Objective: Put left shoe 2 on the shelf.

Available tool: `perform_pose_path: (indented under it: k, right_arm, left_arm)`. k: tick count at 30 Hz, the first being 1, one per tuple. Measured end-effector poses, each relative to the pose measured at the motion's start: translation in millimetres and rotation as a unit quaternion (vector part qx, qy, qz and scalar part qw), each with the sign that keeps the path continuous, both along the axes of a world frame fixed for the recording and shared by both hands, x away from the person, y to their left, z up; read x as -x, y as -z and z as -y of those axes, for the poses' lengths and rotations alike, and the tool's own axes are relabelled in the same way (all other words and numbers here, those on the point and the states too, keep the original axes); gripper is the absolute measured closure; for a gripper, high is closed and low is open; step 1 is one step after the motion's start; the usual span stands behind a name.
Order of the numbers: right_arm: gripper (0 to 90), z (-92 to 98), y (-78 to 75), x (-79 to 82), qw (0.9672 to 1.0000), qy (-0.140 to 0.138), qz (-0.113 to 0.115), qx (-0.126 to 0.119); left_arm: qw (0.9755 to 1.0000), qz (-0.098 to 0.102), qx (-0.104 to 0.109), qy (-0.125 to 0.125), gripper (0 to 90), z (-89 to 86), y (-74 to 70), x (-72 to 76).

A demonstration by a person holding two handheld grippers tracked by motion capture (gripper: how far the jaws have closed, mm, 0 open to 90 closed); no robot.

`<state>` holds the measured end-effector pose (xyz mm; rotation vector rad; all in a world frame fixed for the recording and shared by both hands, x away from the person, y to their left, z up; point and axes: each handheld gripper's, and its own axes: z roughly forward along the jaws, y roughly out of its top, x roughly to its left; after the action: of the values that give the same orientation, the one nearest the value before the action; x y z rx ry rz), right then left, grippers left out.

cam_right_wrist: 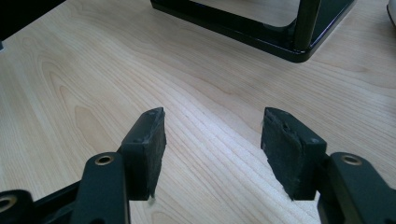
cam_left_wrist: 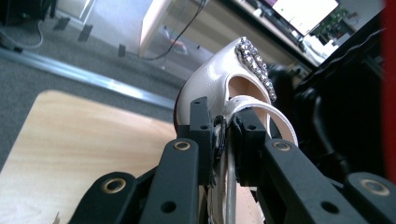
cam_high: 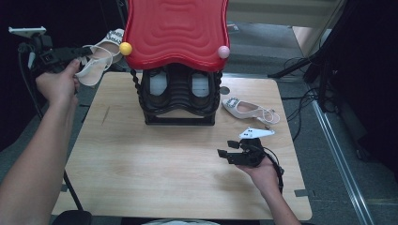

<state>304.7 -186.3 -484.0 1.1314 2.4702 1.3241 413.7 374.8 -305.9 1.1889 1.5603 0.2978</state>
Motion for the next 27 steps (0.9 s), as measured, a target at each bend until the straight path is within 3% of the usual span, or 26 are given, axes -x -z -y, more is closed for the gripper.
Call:
perform_pose_path:
  k: [18,27]
  right_arm:
    - [41.5,0.2,-0.1,0.6,1.0000,-0.001,0.000,0.001]
    - [41.4,1.0,-0.2,0.6,1.0000,0.000,0.001,0.002]
  left_arm:
    - [0.9976,0.063,-0.025,0.013,81.3,21.8,-102.9,9.1]
    - [0.9954,0.084,-0.030,0.033,81.3,46.4,-133.3,8.7]
